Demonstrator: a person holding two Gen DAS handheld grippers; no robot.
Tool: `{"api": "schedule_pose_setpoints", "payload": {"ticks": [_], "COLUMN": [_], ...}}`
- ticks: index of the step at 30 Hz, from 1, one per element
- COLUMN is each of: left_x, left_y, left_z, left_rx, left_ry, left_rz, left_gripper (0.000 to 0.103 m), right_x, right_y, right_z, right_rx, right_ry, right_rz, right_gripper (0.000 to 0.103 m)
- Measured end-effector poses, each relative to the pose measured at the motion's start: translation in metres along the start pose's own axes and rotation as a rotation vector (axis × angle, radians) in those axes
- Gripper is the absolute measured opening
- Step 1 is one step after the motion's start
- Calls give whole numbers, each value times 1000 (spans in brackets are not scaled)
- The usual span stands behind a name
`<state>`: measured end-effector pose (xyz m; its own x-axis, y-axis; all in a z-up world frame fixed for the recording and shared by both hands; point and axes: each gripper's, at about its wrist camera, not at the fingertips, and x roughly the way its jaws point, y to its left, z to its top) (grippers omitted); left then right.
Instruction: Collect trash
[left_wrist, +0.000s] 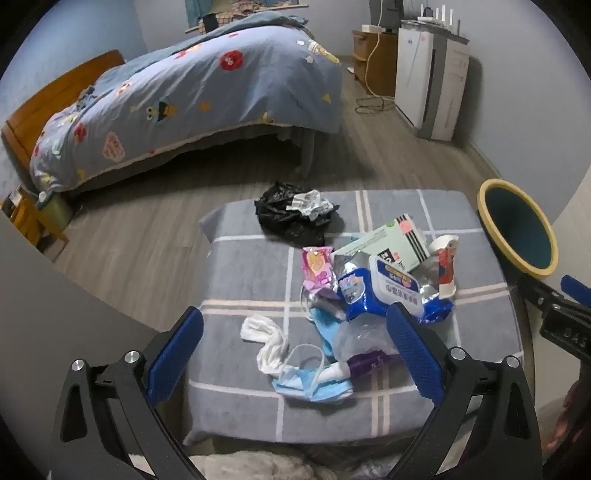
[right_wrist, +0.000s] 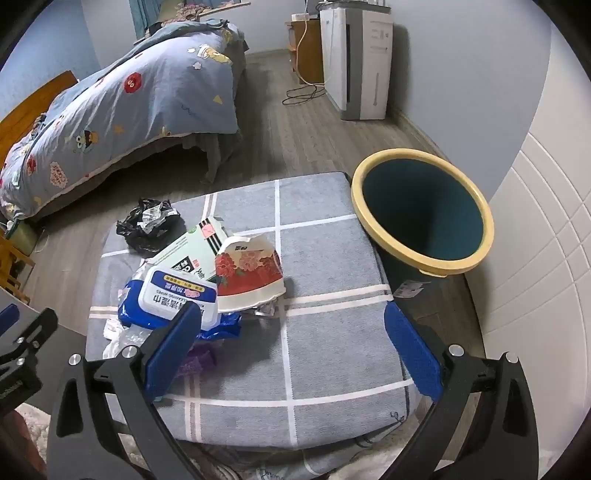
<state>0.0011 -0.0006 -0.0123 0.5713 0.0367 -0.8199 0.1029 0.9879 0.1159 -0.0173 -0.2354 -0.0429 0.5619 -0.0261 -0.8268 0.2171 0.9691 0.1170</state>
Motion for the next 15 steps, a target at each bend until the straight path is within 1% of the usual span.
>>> {"api": "schedule_pose_setpoints", "payload": {"ticks": [5,15], "left_x": [3,4], "left_y": [0,4], "left_z": [-1,-1], "left_rx": [5,-16], "left_ry": [5,21], "left_rz": [22,26], "left_gripper": [98,98], "right_x": [-2,-2], "right_y": [1,-1], "right_z": [0,-3], "right_rx": [-8,-4], "right_ry": [-7,2], "right_rz": [-9,-23], "right_gripper": [98,98]}}
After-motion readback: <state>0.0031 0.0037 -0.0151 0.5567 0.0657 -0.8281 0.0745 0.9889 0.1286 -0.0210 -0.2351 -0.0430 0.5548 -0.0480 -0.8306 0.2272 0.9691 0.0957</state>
